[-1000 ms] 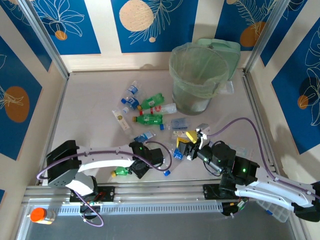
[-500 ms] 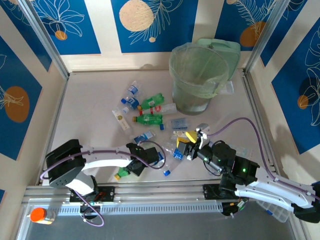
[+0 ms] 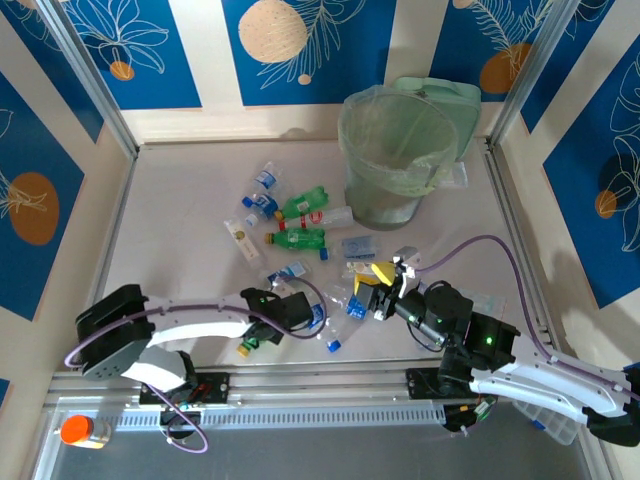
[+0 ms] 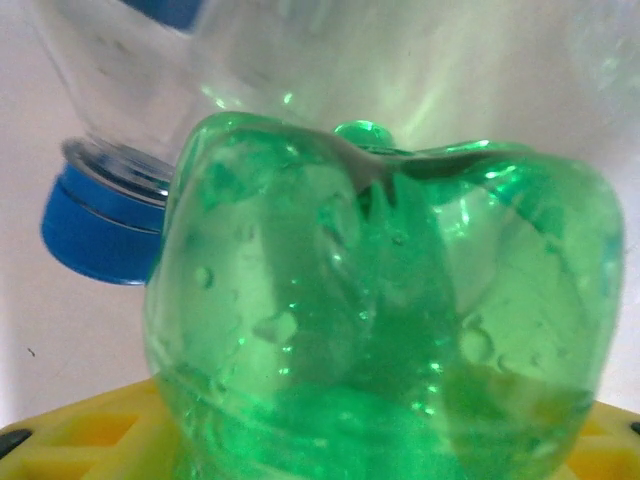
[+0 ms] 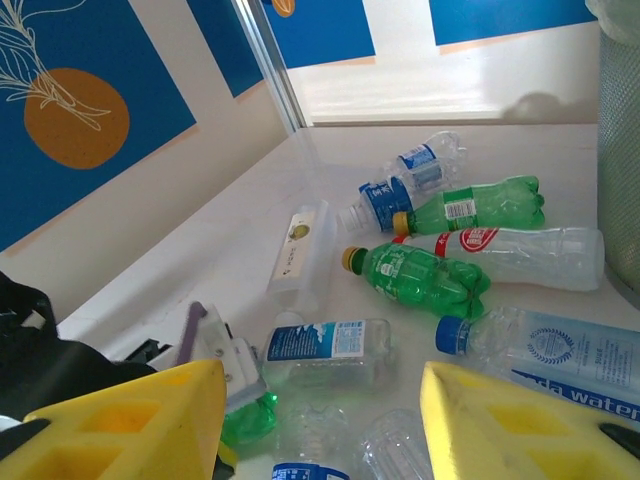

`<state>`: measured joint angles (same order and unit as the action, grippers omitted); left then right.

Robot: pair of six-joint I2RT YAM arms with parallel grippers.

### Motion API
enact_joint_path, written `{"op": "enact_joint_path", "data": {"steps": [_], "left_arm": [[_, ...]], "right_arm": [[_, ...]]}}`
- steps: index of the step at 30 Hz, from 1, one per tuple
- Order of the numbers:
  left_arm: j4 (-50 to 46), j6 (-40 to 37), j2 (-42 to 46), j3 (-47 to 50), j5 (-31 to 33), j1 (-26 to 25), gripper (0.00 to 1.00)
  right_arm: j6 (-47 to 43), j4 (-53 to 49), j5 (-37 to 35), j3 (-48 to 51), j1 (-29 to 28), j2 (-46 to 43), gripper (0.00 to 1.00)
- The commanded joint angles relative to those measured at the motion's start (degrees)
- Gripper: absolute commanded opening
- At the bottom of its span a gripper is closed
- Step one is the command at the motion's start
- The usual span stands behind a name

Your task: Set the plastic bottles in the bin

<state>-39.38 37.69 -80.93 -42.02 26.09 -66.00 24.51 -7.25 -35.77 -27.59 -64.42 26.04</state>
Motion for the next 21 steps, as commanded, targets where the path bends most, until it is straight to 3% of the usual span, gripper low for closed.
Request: {"op": "enact_joint_path", "data": {"steps": [1,12,14,18,21], "left_arm": [[1.8,1.1,5.4,1.4,2.5,0.5,0.48],[11.7,-6.9,27.0,5.3,3.6,0.5,0.30],[14.8,-9.5,29.4,5.5,3.2,0.5,0.27],[21.8,-14.4,31.6,5.7,2.1,0.5,0.09],[27.6,-17.2,30.8,5.7,0.6,0.5,0.09]], "right_arm": [[0.7,0.1,-1.1,0.4,0.3,-0.8,0.54],[0.7,1.1,-1.7,1.2,1.5,-0.6,0.54],[0.7,1.5,-1.4,1.4,2.2,-0.1,0.54],[1.3,2.1,1.4,0.9,4.5,2.4,0.54],[2.0,1.6,7.0,-1.0,7.6,5.9,0.54]]}}
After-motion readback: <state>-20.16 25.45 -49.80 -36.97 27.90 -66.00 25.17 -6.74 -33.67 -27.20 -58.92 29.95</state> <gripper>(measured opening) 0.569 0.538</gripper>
